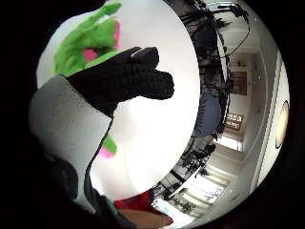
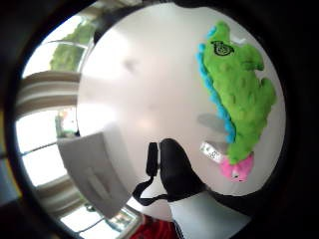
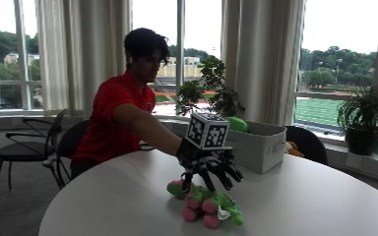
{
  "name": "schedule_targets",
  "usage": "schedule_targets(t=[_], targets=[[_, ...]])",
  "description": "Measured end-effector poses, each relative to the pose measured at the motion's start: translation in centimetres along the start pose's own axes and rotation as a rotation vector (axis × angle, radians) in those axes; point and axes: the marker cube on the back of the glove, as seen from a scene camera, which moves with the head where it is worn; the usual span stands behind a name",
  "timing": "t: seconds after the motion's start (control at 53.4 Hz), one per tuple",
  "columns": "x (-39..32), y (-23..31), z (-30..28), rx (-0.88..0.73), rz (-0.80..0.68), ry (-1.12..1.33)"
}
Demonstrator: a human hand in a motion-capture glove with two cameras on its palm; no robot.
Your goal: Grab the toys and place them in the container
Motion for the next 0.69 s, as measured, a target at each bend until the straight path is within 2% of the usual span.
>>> schedule_targets(t=[0.262, 0.468, 0.562, 0.693], targets=[[1.8, -2.4, 5.6, -0.178, 0.086, -0.016], [2.2, -2.4, 4.7, -0.22, 0.078, -0.051], [1.8, -1.8, 5.1, -0.164, 0.059, -0.066], [0.9, 0.0, 4.5, -0.025, 0.019, 0.045]])
